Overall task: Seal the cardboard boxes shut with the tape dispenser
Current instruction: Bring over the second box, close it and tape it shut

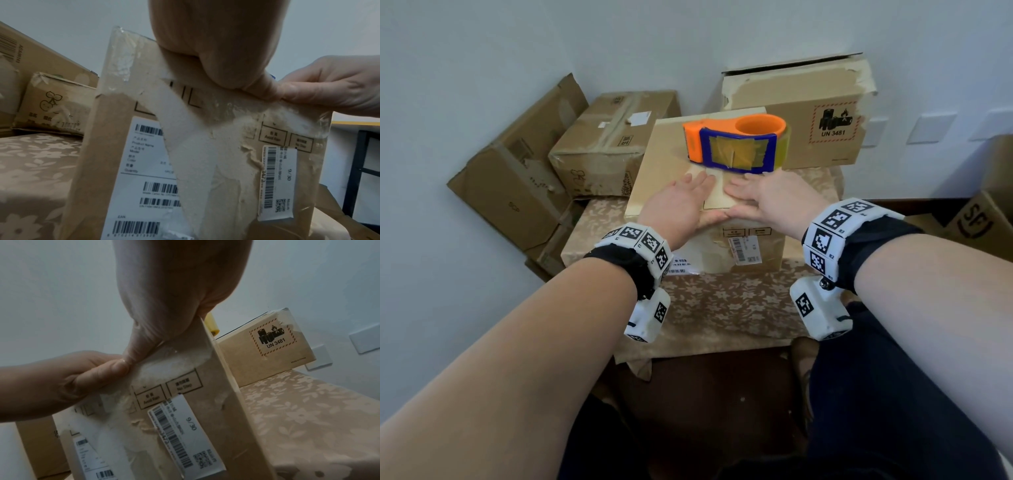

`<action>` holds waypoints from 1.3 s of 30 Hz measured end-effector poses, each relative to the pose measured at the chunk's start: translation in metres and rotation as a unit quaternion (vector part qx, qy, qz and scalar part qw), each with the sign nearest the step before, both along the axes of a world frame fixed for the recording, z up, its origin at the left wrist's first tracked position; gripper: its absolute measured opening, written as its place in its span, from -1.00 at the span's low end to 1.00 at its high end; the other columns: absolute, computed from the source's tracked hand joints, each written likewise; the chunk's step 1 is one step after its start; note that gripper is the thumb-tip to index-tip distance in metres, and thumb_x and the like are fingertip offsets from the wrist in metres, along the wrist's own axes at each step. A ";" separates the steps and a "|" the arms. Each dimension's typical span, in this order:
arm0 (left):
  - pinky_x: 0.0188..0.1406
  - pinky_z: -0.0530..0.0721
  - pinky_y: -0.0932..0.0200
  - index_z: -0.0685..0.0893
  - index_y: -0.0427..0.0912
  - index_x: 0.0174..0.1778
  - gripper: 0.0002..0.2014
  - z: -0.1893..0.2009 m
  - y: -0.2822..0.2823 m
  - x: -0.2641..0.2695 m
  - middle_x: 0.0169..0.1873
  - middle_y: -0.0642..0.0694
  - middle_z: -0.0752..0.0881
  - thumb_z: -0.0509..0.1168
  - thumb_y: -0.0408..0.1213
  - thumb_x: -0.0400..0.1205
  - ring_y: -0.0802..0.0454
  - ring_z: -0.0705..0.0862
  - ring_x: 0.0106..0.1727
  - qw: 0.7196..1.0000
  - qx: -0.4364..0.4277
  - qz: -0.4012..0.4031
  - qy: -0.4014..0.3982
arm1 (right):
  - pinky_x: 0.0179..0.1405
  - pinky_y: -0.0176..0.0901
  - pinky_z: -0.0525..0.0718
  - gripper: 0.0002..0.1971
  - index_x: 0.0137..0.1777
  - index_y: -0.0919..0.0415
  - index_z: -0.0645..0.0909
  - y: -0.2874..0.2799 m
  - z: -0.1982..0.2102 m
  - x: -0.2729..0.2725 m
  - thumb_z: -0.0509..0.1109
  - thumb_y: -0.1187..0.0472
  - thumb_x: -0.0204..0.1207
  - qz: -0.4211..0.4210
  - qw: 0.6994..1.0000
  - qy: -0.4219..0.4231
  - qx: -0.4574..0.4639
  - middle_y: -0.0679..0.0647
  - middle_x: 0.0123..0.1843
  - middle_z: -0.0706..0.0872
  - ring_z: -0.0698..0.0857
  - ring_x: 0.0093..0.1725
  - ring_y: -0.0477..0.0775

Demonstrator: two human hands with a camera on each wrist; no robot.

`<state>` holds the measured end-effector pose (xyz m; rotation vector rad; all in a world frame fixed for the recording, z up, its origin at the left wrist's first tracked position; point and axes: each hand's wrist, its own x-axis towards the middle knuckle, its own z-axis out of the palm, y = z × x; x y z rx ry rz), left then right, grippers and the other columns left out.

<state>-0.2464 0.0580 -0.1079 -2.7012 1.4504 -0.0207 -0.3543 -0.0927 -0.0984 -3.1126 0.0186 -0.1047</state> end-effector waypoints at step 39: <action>0.52 0.12 -0.43 0.20 -0.08 0.62 0.02 -0.001 -0.027 -0.024 0.54 -0.08 0.40 -0.24 0.57 0.39 -0.11 0.41 0.51 0.993 0.002 0.110 -0.046 | 0.07 -0.13 0.50 -0.39 0.60 -0.16 0.33 -0.045 -0.018 -0.028 0.17 -0.31 0.57 -0.095 0.988 -0.033 0.117 0.06 0.38 0.67 0.61 0.32 0.13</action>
